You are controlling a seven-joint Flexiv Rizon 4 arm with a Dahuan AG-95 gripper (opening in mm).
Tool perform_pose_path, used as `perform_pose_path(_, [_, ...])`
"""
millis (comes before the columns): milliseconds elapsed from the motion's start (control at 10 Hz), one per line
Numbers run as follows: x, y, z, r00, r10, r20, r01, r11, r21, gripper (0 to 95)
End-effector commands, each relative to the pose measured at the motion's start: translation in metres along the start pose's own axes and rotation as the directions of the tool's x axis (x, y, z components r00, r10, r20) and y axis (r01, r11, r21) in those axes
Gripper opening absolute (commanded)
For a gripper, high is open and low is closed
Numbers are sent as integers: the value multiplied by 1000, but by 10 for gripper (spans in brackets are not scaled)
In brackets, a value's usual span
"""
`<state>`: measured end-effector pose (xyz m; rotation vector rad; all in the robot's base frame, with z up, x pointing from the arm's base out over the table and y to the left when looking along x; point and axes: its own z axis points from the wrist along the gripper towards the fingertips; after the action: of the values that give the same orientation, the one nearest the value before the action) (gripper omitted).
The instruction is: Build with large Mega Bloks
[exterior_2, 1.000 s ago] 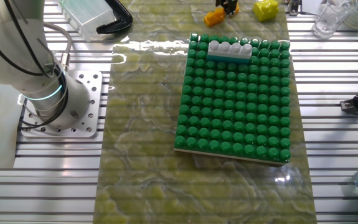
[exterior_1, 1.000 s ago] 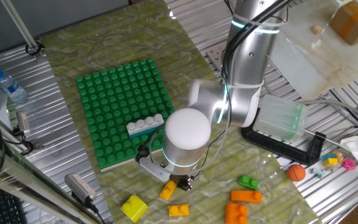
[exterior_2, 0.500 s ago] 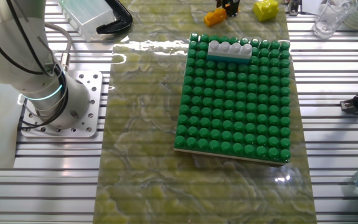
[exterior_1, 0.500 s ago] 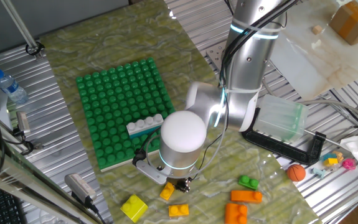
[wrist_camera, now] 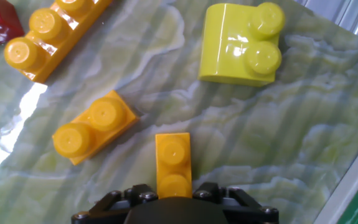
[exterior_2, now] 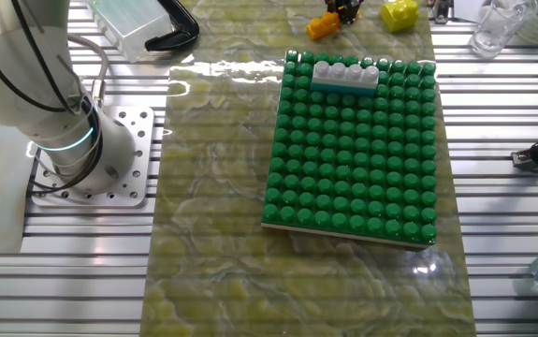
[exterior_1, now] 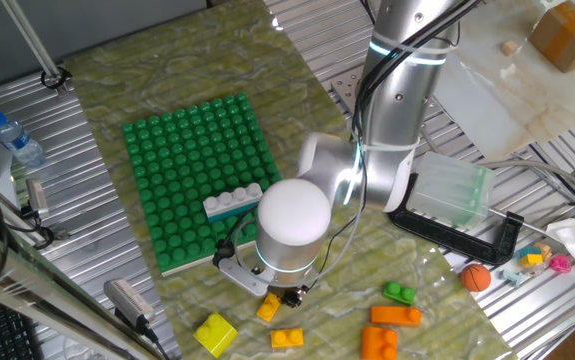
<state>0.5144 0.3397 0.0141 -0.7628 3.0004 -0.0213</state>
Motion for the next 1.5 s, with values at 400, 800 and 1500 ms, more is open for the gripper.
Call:
perform_pose_path(400, [-1, 0, 3, 1000, -3, -3, 3, 1000, 3, 190])
perform_pose_path(800, [-1, 0, 3, 1000, 1, -8, -1, 1000, 3, 0])
perform_pose_path(1500, [16, -4, -47, 983, 177, -37, -175, 983, 51, 0])
